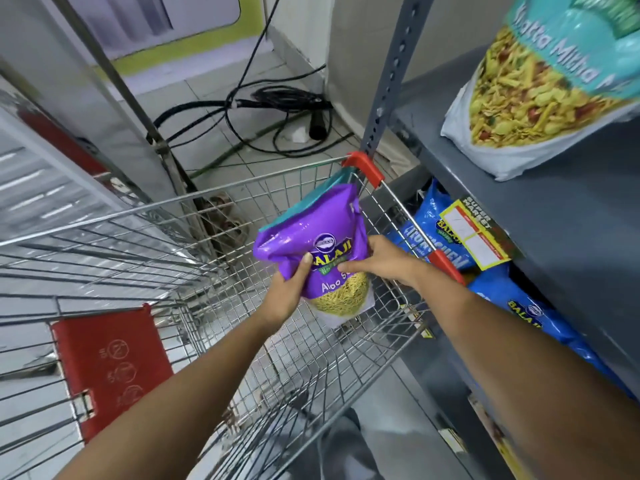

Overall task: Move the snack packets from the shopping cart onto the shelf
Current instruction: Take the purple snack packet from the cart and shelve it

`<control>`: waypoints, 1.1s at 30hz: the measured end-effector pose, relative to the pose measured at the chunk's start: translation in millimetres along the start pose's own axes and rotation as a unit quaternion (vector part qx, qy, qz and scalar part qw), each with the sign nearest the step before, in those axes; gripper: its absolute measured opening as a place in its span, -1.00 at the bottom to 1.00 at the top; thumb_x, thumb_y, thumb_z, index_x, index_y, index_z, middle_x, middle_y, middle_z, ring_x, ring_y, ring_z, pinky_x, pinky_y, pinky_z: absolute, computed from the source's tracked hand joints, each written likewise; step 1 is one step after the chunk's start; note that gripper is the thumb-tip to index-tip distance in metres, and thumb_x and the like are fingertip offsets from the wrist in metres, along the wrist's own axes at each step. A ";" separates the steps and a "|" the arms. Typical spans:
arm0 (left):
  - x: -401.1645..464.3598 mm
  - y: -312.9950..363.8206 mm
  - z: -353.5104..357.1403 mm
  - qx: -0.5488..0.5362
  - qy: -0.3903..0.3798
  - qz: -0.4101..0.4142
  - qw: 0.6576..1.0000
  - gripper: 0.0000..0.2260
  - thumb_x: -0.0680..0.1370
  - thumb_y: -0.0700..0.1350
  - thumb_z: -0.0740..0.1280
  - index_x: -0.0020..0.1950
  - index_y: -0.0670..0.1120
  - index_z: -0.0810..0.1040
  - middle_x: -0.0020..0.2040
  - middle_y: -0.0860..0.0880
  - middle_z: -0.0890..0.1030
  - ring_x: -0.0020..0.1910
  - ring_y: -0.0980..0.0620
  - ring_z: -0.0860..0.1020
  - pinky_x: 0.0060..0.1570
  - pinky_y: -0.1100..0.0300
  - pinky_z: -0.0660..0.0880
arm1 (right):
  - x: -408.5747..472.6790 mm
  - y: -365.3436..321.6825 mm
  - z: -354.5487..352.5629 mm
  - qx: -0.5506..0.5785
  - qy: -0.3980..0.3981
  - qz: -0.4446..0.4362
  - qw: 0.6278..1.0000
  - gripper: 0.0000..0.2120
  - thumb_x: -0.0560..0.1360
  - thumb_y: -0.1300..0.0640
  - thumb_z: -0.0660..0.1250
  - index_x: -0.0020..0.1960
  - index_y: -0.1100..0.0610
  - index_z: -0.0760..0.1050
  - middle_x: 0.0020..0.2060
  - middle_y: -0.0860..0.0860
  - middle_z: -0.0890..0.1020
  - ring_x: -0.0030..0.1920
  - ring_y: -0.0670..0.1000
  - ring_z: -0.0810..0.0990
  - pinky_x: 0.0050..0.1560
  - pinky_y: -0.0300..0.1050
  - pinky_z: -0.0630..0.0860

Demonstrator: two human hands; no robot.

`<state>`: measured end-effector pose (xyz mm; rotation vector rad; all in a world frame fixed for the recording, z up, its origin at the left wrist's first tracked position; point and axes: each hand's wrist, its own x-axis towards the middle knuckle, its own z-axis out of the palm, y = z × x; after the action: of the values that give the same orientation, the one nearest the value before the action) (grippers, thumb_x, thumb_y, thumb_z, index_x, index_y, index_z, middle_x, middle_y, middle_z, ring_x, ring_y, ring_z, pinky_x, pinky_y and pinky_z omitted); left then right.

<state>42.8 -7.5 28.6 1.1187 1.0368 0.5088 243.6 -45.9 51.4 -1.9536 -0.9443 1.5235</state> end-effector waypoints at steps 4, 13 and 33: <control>-28.9 79.4 -5.1 -0.009 -0.026 0.053 0.998 -0.89 0.60 -0.04 0.23 0.06 0.09 0.54 -0.03 0.18 0.67 -0.05 0.24 0.66 -0.08 0.37 0.56 | -50.8 -40.3 -5.6 0.088 0.029 -0.056 0.994 -0.49 0.16 -0.06 0.57 0.06 0.04 0.54 0.06 0.03 0.69 0.06 0.01 0.66 0.19 0.00 0.55; -83.6 223.5 48.7 0.067 -0.204 0.119 0.969 -0.74 0.44 0.11 0.30 0.05 0.04 0.60 -0.05 0.14 0.73 -0.05 0.17 0.67 -0.08 0.31 0.58 | -180.9 -74.4 -39.5 0.197 0.195 -0.171 0.945 -0.65 0.17 -0.17 0.58 -0.11 -0.08 0.65 -0.11 -0.10 0.74 -0.01 -0.07 0.69 0.08 -0.05 0.60; -203.1 205.8 449.9 0.175 -0.586 0.164 0.774 -0.80 0.55 -0.01 0.32 0.14 0.00 0.58 0.14 -0.11 0.65 0.09 -0.01 0.61 0.23 0.01 0.53 | -487.2 137.9 -177.4 0.259 0.636 -0.169 0.707 -0.69 0.35 0.17 0.48 0.08 0.06 0.56 -0.14 -0.21 0.73 -0.11 -0.17 0.68 -0.04 -0.26 0.58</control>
<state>371.7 -302.7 329.8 1.6116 -0.1994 -0.1907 377.5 -500.4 303.2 -1.6642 -0.1507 -0.0275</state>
